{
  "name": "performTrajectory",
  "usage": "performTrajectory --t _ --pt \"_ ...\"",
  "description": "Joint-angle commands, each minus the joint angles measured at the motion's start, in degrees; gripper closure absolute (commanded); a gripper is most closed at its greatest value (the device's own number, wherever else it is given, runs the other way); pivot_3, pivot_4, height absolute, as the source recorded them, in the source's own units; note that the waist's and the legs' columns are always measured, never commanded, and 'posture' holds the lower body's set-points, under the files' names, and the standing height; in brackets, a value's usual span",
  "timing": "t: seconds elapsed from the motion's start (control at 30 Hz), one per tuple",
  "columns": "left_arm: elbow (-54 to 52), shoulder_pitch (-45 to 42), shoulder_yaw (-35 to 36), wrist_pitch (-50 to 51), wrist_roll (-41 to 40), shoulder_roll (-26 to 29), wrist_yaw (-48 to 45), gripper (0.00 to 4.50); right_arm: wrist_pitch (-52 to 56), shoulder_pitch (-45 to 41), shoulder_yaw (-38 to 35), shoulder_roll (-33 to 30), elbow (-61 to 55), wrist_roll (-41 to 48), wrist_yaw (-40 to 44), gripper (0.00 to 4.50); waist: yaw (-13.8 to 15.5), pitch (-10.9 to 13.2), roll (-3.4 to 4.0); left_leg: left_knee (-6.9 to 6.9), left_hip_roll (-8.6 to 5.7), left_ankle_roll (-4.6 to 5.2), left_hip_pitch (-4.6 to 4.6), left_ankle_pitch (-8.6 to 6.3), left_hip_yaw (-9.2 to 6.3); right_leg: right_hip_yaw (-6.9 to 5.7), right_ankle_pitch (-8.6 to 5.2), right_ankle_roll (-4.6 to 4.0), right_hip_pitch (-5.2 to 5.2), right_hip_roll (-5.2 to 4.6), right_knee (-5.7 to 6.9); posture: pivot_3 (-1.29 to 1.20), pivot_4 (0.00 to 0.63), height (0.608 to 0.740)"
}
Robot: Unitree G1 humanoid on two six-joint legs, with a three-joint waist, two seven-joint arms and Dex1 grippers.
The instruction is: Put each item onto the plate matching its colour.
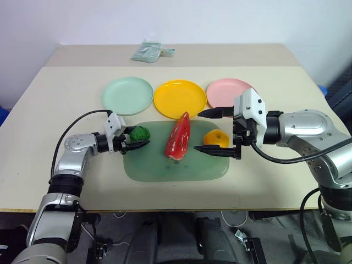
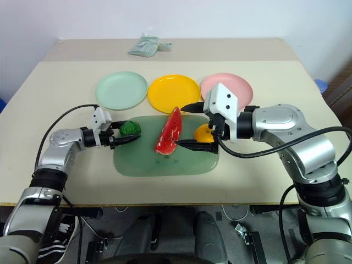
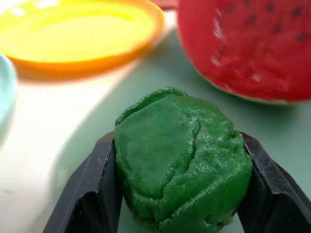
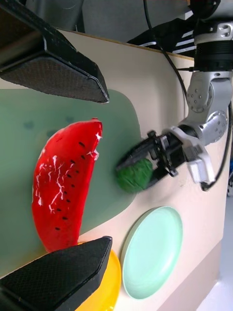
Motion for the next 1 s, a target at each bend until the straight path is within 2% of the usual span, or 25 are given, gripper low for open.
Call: performTrajectory --t 0.03,0.23,0.37,0.5,0.53,0.63,0.67,0.83,1.0 --pt "3.85 -5.2 5.44 -3.02 -1.47 -0.32 6.92 2.19 -1.86 -1.0 -2.1 0.99 -0.46 0.39 -0.72 0.0 0.01 0.0 -0.02 0.0 0.0 0.0 0.0 0.0 0.0 0.0 0.0 0.0 0.0 0.0 0.01 0.0 0.15 0.74" --pt "21.96 -19.4 10.62 -10.39 1.4 -3.5 28.13 2.19 -2.75 -3.33 -0.74 4.17 2.81 -0.85 -2.55 0.0 0.2 -0.01 -0.04 0.05 -0.03 0.0 -0.02 0.0 -0.01 -0.02 0.01 0.02 0.01 -0.01 0.01 0.0 0.15 0.74" --pt "30.54 -24.23 11.39 -12.02 3.15 -5.57 35.67 2.19 -2.65 -4.1 -0.37 5.16 3.82 -0.99 -2.52 0.0 0.01 -0.01 -0.04 0.04 -0.05 0.0 -0.03 0.0 0.01 -0.02 0.01 0.03 0.01 -0.02 -0.01 0.0 0.15 0.74" --pt "34.45 -26.23 11.91 -13.25 3.97 -7.06 40.24 2.19 -2.81 -4.13 -0.5 5.15 3.91 -1.24 -2.39 0.0 -0.14 0.0 -0.05 0.01 -0.04 0.0 -0.03 0.0 0.0 -0.02 0.01 0.03 -0.02 -0.01 0.0 0.0 0.15 0.74" --pt "35.11 -26.51 12.62 -12.97 3.46 -7.17 40.96 1.69 -2.86 -4.04 -0.56 5.08 3.86 -1.31 -2.41 0.0 -0.13 0.0 -0.05 0.0 -0.04 0.0 -0.03 0.0 0.0 -0.02 0.01 0.03 -0.03 0.0 0.01 0.0 0.15 0.74" --pt "35.7 -26.78 13.36 -13.52 3.14 -7.06 40.97 0.28 -3.39 -3.49 -0.61 4.79 3.5 -1.77 -2.38 0.0 -0.1 0.0 -0.05 0.0 -0.04 0.0 -0.03 0.0 0.0 -0.02 0.01 0.03 -0.03 0.0 0.0 0.0 0.15 0.74" --pt "35.49 -26.8 13.45 -13.73 3.1 -6.97 40.37 0.13 -3.34 -3.36 -0.68 4.78 3.41 -1.8 -2.42 0.0 -0.08 0.0 -0.05 0.0 -0.04 0.0 -0.03 0.0 0.0 -0.02 0.01 0.03 -0.03 0.0 0.01 0.0 0.15 0.74" --pt "33.02 -26.52 13.16 -16.6 3.86 -6.27 37.59 0.13 -3.08 -3.03 -1.27 4.87 3.8 -1.98 -3.07 0.0 -0.01 0.0 -0.05 0.01 -0.04 0.0 -0.03 0.0 0.01 -0.02 0.01 0.03 -0.03 -0.01 0.01 0.0 0.15 0.74" --pt "26.63 -24.61 13.38 -14.76 -0.41 -6.41 22.55 0.13 -2.78 -4.29 -1.99 6.44 6.05 -2.51 -5.63 0.0 -0.04 0.0 -0.05 0.01 -0.04 -0.01 -0.04 0.0 0.02 -0.02 0.01 0.03 -0.03 -0.01 0.0 0.0 0.15 0.74"
